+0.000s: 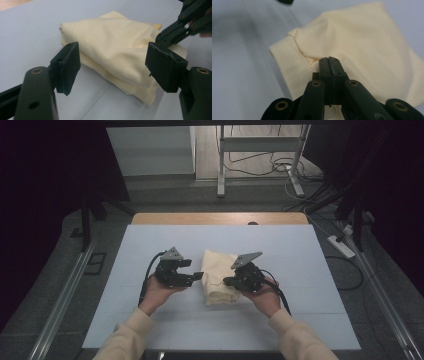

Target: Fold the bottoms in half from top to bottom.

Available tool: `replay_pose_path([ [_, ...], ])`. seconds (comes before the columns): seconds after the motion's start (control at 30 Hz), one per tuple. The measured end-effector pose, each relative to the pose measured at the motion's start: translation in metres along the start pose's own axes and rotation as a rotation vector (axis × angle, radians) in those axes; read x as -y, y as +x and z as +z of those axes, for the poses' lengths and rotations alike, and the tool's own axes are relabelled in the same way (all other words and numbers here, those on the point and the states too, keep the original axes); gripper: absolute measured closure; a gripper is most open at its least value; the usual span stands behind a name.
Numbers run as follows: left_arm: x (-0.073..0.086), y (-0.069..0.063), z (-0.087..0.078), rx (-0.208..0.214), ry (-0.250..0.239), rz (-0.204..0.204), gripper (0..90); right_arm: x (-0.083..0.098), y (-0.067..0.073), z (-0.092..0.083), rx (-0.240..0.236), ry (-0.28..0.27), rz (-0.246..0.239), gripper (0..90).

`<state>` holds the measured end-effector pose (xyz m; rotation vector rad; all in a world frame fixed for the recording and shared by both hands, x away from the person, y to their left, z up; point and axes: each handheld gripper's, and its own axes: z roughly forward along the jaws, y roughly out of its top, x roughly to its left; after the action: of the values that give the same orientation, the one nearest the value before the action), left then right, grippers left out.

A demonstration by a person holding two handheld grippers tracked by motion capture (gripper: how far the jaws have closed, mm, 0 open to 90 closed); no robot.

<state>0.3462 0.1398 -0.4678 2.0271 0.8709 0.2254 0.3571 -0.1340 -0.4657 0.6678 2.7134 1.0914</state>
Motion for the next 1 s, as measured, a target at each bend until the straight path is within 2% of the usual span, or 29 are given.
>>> replay_pose_path([
  [0.13,0.001,0.001,0.001,-0.002,0.001,-0.008,28.2,0.016,-0.004,0.01,-0.019,0.019,0.049,89.2],
  [0.27,0.0,0.0,0.002,-0.001,0.004,-0.005,28.0,0.024,-0.01,0.014,-0.043,-0.007,0.097,89.3],
  [0.43,0.001,-0.002,0.002,0.0,0.005,-0.003,27.9,0.026,-0.008,0.014,-0.029,-0.016,0.095,89.3],
  [0.6,0.002,-0.001,0.0,0.001,0.002,-0.004,27.8,0.023,-0.006,0.01,-0.014,-0.024,0.073,89.2],
  [0.83,0.003,-0.001,0.0,0.001,0.004,-0.005,27.6,0.019,-0.006,-0.002,0.02,-0.046,0.039,89.2],
  [1.0,0.004,-0.003,0.001,0.005,0.014,0.001,27.4,0.021,-0.006,-0.014,0.036,-0.059,0.043,89.2],
])
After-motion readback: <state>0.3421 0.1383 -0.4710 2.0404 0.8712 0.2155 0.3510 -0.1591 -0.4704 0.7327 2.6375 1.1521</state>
